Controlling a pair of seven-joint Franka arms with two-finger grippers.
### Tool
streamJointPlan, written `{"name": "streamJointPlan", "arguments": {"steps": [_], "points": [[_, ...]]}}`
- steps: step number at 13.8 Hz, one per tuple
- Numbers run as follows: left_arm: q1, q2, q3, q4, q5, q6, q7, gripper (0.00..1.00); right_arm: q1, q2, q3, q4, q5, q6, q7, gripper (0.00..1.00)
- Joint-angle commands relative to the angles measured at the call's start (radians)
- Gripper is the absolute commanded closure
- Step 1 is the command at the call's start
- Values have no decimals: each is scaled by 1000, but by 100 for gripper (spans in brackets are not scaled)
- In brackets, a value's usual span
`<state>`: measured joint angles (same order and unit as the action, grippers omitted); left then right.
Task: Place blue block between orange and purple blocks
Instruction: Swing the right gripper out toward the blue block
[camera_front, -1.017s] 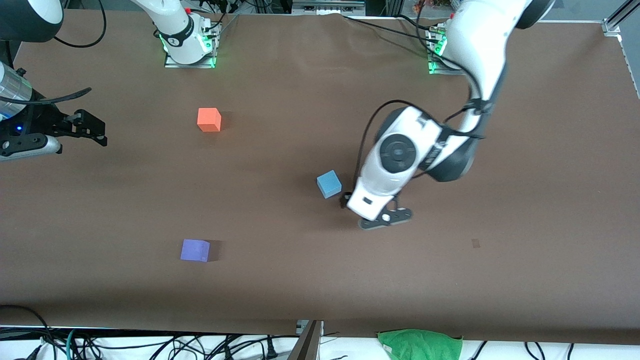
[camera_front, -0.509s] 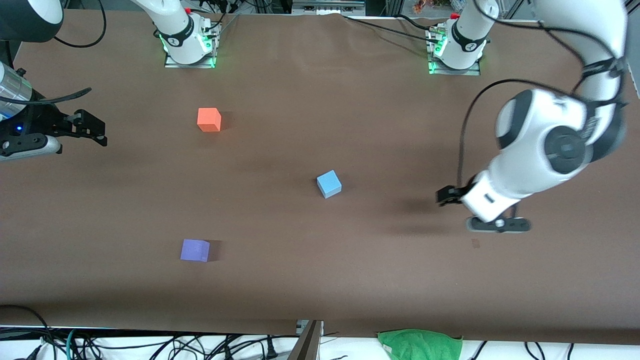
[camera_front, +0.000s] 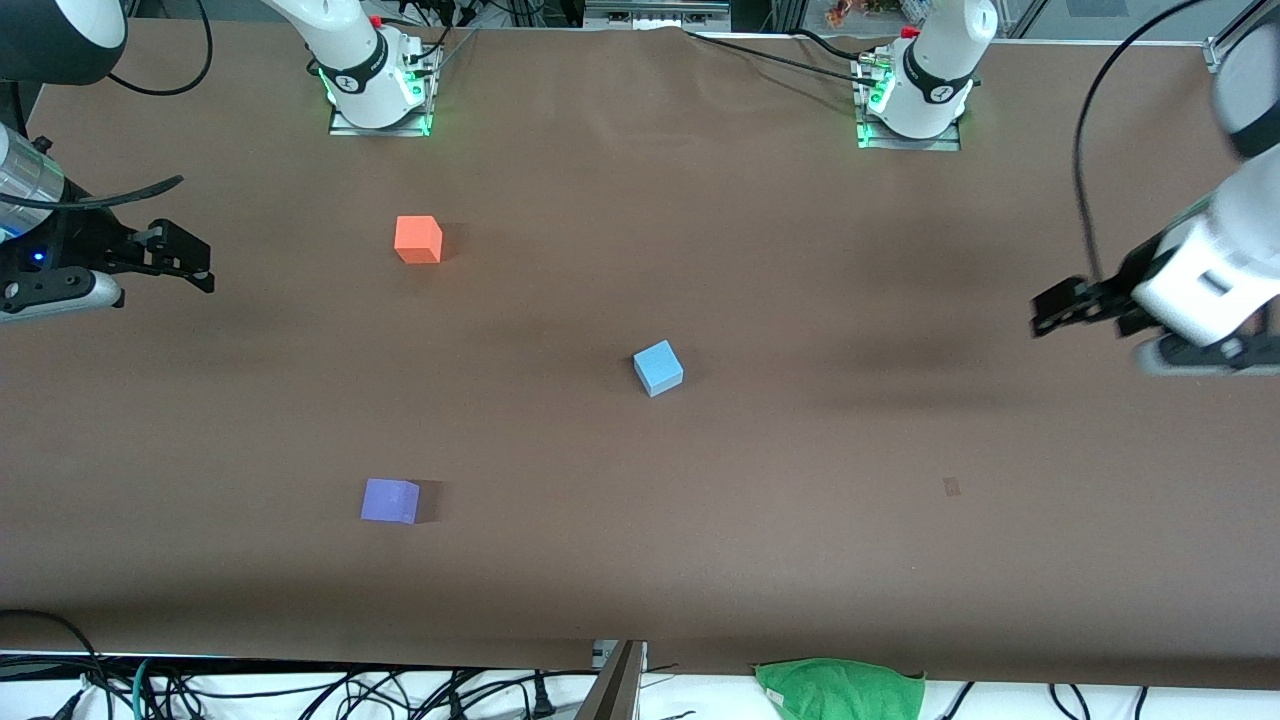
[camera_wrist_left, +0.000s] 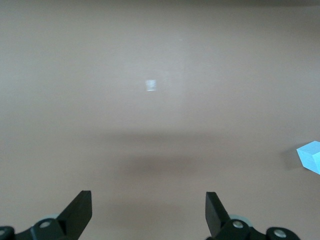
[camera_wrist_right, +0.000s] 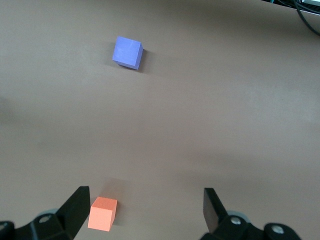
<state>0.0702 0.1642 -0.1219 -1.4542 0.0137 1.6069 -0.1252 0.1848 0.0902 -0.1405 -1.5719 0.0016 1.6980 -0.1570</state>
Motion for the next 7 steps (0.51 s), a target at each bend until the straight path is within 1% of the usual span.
{"name": "streamJointPlan", "arguments": {"steps": [1,2,4,6,7], "points": [[5,-57,51,-32,-21,-30,33,0,-7,5,2,26,-14,-15,-3,0],[5,-66,65,-32,-20,-42,39,0,-7,5,2,26,-14,-14,-1,0],[7,-64,67,-32,-20,-67,67,0,-8,6,2,36,-15,-12,-1,0],[-3,-43,65,-31,-21,-110,93,0,-8,5,2,38,-15,-14,-3,0],[-6,-35,64,-17,-21,-110,93,0,-8,5,2,38,-15,-15,-3,0]]}}
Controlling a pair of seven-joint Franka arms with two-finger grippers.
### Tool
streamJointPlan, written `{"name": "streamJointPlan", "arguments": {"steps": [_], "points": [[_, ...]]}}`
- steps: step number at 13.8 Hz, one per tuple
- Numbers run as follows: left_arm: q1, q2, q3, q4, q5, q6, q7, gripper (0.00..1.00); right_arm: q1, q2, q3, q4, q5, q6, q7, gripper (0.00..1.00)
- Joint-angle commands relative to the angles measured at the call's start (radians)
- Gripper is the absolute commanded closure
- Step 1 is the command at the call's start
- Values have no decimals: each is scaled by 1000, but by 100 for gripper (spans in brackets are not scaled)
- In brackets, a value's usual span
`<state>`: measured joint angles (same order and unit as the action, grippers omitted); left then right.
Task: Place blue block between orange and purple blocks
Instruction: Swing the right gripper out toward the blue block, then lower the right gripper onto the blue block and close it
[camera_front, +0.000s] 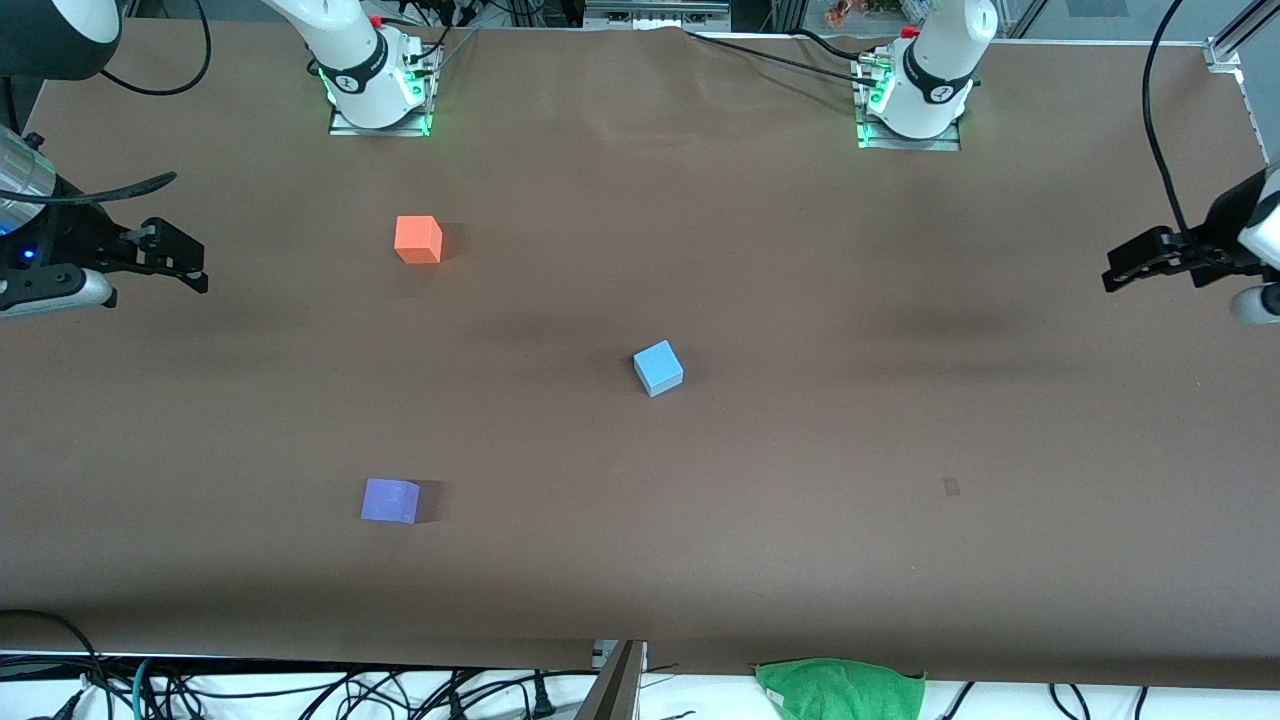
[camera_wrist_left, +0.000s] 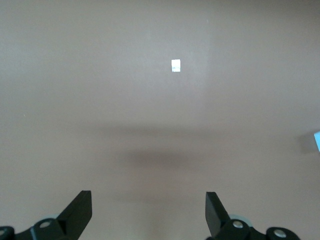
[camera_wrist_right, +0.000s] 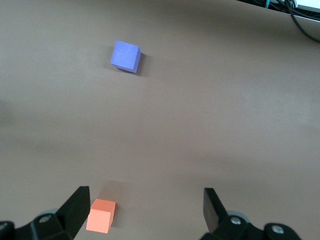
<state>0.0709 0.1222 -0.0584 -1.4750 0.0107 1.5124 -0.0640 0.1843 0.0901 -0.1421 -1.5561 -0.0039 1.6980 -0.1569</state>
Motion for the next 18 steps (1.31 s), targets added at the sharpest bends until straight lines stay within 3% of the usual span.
{"name": "streamJointPlan", "arguments": {"steps": [1,10,13,15,18], "points": [[-6,14,-3,8,-18,-21,30,0,-8,5,4,25,-10,-15,-3,0],[-14,25,-8,13,-18,-26,32,0,18,69,13,21,-2,-12,0,0],[-11,28,-8,15,-20,-26,32,0,99,126,15,25,-13,2,0,0],[-5,31,-8,15,-20,-26,32,0,162,169,15,28,-7,14,115,0],[-11,33,-8,15,-20,-26,32,0,190,236,90,28,31,109,252,0]]}}
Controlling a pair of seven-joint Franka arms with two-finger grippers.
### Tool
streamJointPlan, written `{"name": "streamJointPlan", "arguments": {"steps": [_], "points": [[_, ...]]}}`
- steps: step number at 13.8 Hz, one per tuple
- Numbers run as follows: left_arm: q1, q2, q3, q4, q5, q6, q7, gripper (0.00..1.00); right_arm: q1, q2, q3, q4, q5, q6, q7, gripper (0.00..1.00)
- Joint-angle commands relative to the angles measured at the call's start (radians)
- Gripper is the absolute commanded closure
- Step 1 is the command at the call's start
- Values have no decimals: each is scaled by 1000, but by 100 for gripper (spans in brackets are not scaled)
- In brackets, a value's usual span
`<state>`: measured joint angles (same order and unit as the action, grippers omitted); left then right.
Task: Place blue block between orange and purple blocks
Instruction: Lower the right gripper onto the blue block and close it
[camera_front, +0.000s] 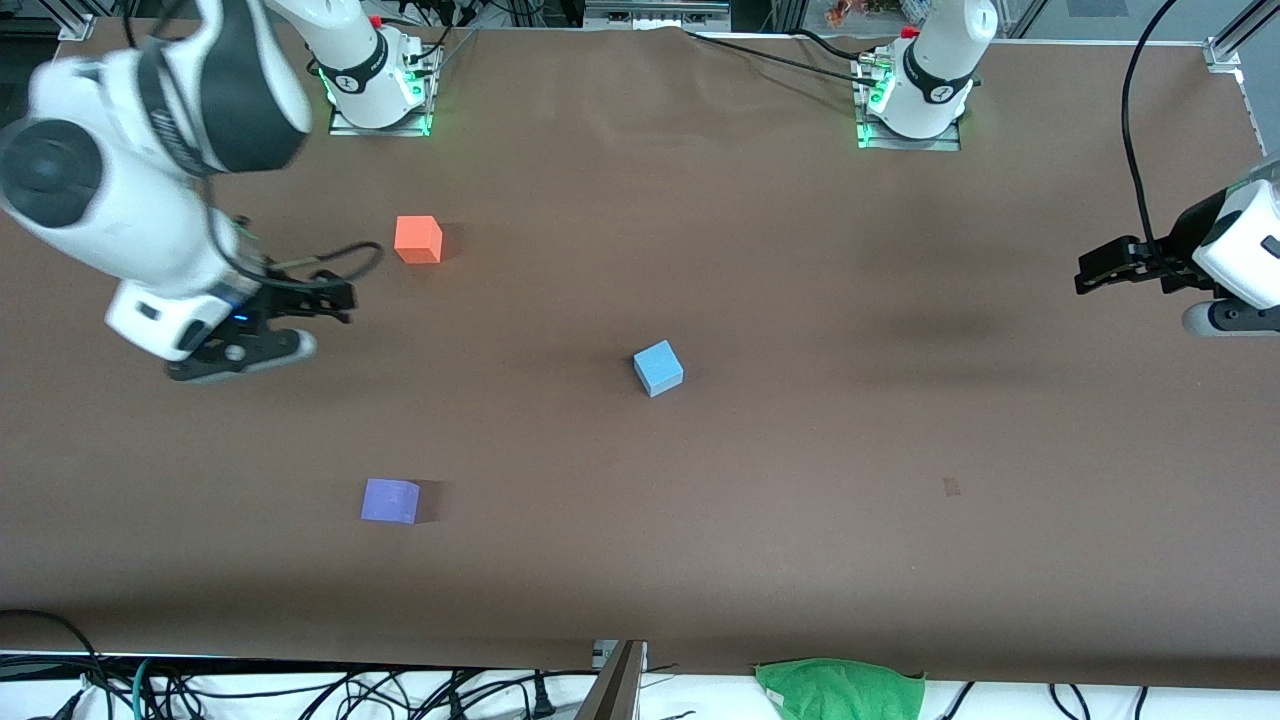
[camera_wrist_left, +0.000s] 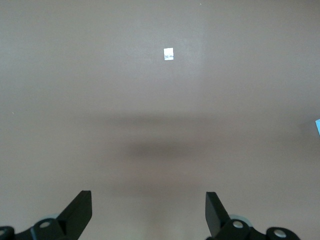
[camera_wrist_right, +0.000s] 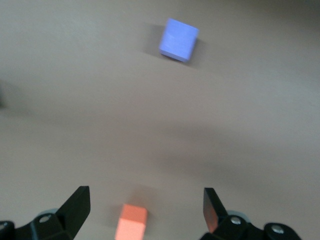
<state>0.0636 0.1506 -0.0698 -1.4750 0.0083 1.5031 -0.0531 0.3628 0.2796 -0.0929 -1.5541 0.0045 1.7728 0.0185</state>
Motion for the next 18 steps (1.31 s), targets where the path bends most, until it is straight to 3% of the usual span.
{"name": "streamJointPlan", "arguments": {"steps": [1,4,6,8,11,14,18], "points": [[-2,4,4,15,-18,-17,21,0,36,71,67,28,34,63,133,0],[2,6,5,15,-18,-17,19,0,154,188,122,87,35,180,326,0],[2,6,5,15,-18,-17,19,0,263,295,122,175,34,243,514,0],[4,6,5,15,-18,-17,19,0,347,381,121,215,29,342,570,0],[7,6,7,15,-18,-17,21,0,396,467,121,216,-3,526,510,0],[7,6,7,15,-18,-17,21,0,398,510,117,244,-55,567,322,0],[8,6,10,15,-18,-17,21,0,433,593,113,286,-84,634,313,0]]}}
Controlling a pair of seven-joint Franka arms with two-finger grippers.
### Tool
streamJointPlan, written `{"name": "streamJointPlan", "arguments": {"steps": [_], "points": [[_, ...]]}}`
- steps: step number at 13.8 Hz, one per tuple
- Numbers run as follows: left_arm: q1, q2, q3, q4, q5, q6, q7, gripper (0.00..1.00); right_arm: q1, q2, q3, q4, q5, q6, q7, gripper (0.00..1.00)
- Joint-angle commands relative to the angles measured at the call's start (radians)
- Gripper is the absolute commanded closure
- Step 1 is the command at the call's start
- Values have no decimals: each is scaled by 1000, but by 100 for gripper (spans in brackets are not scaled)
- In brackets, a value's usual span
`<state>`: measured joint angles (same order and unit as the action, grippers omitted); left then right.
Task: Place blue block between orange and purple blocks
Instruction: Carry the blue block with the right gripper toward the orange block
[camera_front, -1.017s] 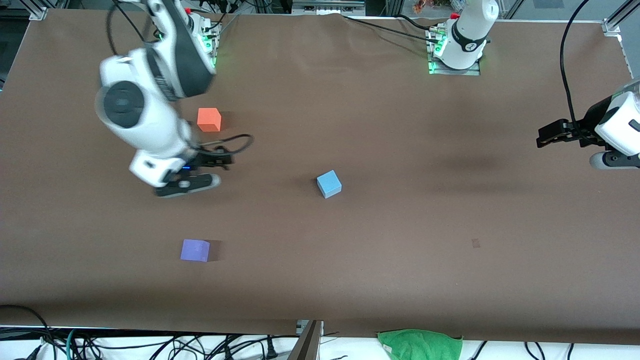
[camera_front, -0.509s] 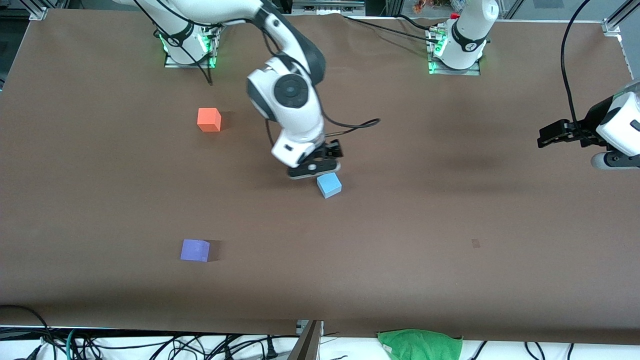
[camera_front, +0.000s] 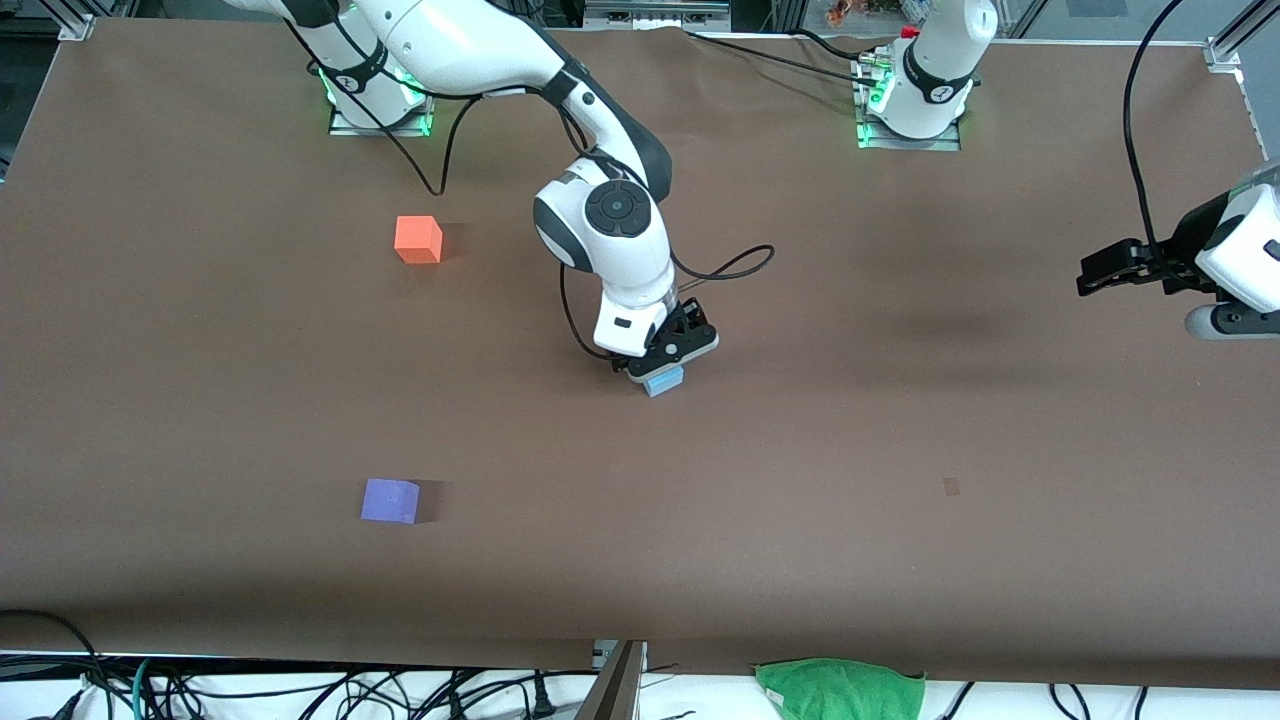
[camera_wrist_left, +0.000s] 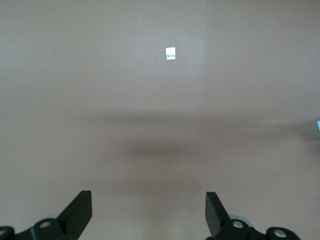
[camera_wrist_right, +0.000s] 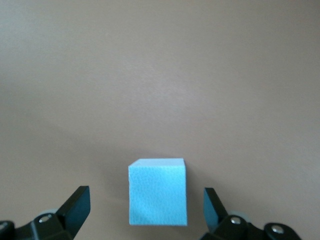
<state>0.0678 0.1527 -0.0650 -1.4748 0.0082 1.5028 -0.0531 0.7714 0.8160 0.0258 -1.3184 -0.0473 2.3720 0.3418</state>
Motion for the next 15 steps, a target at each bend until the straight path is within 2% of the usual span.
{"name": "streamJointPlan", "arguments": {"steps": [1,9,10,11,12,14,15], "points": [[3,4,5,14,-17,-16,21,0,22,63,-6,48,-55,36,-14,0],[4,4,5,14,-17,-16,21,0,22,129,-9,44,-86,98,-20,0],[4,4,5,14,-17,-16,21,0,19,127,-9,44,-82,98,-18,5],[4,4,5,14,-17,-16,21,0,13,121,-9,45,-77,95,-20,24],[4,4,5,14,-17,-16,21,0,5,118,-9,45,-69,92,-12,50],[4,4,5,14,-17,-16,21,0,-27,103,-9,45,-54,78,-12,77],[4,4,5,14,-16,-16,21,0,-53,83,-9,41,-43,49,-17,86]]}}
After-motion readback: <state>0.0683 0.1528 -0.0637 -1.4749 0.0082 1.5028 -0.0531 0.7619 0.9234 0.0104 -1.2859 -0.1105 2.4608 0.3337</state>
